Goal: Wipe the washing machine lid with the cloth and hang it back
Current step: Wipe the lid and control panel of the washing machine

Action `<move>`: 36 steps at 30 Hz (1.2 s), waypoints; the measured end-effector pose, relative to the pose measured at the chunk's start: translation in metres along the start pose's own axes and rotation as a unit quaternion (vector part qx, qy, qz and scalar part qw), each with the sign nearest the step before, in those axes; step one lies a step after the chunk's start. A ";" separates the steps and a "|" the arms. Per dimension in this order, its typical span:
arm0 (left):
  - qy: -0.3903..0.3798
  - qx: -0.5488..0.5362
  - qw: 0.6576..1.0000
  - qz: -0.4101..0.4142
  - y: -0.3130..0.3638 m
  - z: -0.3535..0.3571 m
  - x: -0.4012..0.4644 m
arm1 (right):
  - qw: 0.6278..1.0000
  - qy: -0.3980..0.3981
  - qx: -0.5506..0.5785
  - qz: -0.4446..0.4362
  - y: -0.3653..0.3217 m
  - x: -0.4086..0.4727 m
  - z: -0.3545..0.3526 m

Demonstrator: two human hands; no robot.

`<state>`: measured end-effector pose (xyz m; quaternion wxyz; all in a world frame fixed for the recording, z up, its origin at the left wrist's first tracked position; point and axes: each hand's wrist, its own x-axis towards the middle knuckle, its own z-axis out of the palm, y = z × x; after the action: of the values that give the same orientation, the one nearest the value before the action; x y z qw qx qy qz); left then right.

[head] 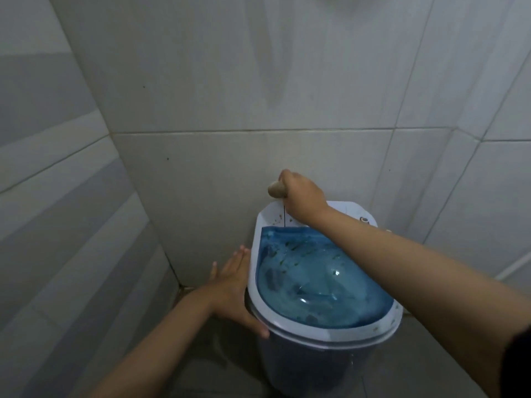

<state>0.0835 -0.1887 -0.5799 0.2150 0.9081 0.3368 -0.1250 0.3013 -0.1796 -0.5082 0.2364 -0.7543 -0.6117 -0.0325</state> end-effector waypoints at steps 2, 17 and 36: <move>0.020 -0.006 1.000 0.013 -0.004 0.006 0.004 | 0.993 -0.043 -0.104 -0.033 -0.001 0.005 0.014; 0.070 -0.005 0.997 0.033 -0.018 0.019 0.018 | 0.928 -0.164 -0.324 -0.089 -0.043 -0.018 0.042; 0.079 -0.047 0.994 0.062 -0.013 0.019 0.011 | 0.931 -0.222 -0.211 -0.198 -0.059 -0.098 0.021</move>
<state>0.0813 -0.1826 -0.6049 0.2378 0.9230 0.3017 -0.0229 0.2166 -0.2517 -0.5407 -0.0811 -0.6381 -0.7647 -0.0382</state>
